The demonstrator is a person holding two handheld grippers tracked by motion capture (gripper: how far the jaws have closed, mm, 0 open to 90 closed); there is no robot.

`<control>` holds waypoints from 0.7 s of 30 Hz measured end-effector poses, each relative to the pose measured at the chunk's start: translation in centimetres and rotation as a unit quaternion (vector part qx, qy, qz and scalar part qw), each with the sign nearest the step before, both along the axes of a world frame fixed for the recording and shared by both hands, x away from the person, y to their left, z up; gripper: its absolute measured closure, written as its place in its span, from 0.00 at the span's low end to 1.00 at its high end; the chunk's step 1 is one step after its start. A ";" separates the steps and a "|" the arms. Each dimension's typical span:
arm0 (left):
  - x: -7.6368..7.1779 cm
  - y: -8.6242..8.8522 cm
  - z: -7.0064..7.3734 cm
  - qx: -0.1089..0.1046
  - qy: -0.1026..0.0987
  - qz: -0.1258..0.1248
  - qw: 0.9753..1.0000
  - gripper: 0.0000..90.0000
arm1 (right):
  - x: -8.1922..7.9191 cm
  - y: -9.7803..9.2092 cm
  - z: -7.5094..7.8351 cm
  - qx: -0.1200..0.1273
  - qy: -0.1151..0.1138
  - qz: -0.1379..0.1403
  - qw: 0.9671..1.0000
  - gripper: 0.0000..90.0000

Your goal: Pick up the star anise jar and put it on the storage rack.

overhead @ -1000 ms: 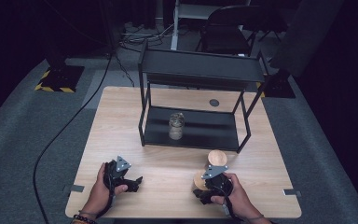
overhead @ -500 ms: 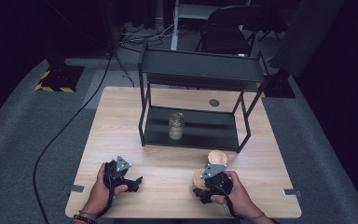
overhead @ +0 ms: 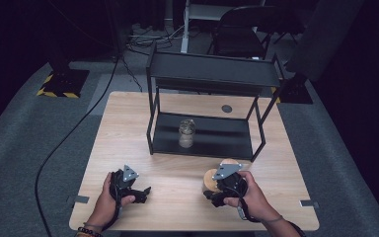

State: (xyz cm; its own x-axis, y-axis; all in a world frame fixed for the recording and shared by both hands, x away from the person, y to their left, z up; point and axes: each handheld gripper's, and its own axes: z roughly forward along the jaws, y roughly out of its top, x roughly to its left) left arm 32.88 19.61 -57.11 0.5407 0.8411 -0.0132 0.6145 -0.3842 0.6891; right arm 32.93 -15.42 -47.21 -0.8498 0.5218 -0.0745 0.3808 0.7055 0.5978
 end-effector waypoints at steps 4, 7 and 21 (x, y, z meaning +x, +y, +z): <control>0.0 0.0 0.0 0.000 0.000 0.000 1.000 0.00 | 0.7 0.2 0.7 0.003 0.000 0.001 1.000 0.28; 0.0 0.0 0.0 0.000 0.000 0.000 1.000 0.00 | 1.1 0.3 1.2 0.001 -0.005 0.004 1.000 0.28; 0.0 0.0 0.0 0.000 0.000 0.000 1.000 0.00 | 3.4 0.7 2.5 0.000 -0.011 -0.001 1.000 0.28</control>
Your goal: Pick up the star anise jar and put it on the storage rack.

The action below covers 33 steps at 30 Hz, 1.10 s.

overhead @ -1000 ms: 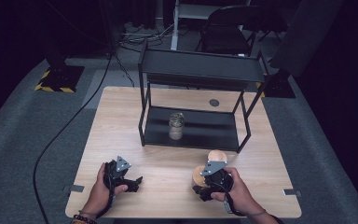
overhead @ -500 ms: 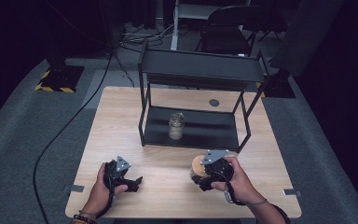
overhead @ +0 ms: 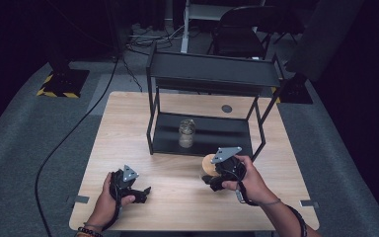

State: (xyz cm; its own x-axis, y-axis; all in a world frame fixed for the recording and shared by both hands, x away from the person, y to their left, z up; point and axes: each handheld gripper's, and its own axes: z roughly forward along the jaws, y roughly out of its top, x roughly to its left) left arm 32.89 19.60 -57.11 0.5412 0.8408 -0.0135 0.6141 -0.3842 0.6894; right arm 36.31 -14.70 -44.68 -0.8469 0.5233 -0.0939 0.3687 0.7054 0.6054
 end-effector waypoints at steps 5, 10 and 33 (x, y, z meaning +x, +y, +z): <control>0.0 0.0 0.0 0.000 0.000 0.000 1.000 0.00 | 1.0 -0.2 0.4 -0.001 -0.004 -0.006 1.000 0.28; 0.0 0.0 0.0 0.000 0.000 -0.001 1.000 0.00 | 1.8 -0.3 0.8 -0.003 -0.011 -0.014 1.000 0.28; 0.0 0.0 0.0 0.000 0.000 -0.001 1.000 0.00 | 6.2 -0.6 1.7 -0.009 -0.024 -0.035 0.999 0.28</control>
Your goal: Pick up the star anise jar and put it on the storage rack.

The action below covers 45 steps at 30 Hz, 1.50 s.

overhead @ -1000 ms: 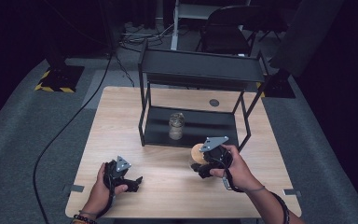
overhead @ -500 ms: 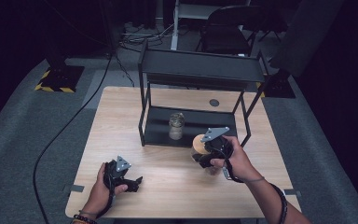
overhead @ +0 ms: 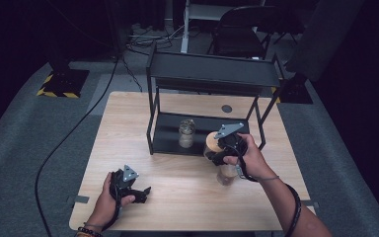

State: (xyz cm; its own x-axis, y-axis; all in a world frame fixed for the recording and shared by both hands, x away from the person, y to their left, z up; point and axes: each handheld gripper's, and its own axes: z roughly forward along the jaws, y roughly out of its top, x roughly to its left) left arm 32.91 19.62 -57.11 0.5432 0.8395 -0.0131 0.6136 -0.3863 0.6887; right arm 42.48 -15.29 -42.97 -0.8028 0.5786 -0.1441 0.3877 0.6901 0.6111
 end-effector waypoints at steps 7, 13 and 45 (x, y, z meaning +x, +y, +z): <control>0.0 0.0 0.0 0.000 0.000 0.000 1.000 0.00 | 1.5 0.0 -0.5 0.002 0.005 -0.012 1.000 0.28; 0.0 0.0 0.0 0.000 0.000 0.000 1.000 0.00 | 2.5 0.0 -1.2 0.001 0.006 -0.015 1.000 0.28; 0.0 0.0 0.0 0.000 0.000 0.000 1.000 0.00 | 7.2 1.1 -4.3 -0.007 -0.003 -0.015 1.000 0.28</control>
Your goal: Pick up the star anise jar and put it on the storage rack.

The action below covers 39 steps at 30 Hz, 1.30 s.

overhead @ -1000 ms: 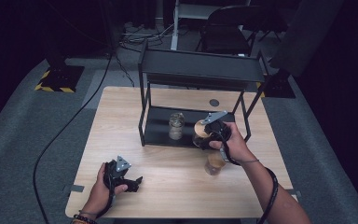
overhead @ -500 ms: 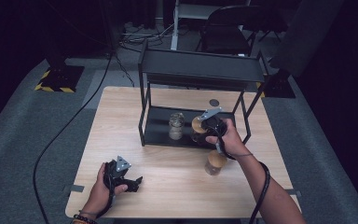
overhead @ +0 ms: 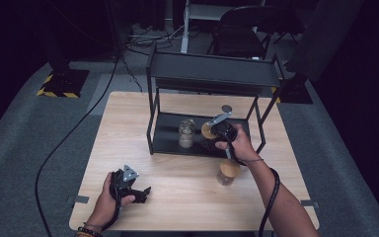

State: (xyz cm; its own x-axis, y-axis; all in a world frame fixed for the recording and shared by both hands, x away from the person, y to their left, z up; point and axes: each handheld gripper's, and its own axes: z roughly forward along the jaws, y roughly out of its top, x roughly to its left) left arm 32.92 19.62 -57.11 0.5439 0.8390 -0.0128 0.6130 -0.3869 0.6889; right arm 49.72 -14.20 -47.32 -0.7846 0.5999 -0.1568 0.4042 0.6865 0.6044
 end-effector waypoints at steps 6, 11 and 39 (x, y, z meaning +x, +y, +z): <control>0.0 0.0 0.0 0.000 0.000 0.000 1.000 0.00 | 0.4 0.0 -0.5 -0.002 0.000 0.001 1.000 0.28; 0.0 0.0 0.0 0.000 0.000 0.000 1.000 0.00 | 0.9 -0.3 -1.1 -0.001 0.002 -0.003 1.000 0.28; 0.0 0.0 0.0 0.000 0.000 0.000 1.000 0.00 | 1.5 -0.3 -3.3 -0.012 0.019 0.008 1.000 0.28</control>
State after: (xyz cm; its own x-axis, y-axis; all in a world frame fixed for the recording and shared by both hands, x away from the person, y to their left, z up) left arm 32.92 19.62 -57.11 0.5440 0.8390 -0.0130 0.6131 -0.3869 0.6888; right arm 51.21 -14.49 -50.65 -0.7993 0.5842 -0.1409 0.4161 0.7072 0.5717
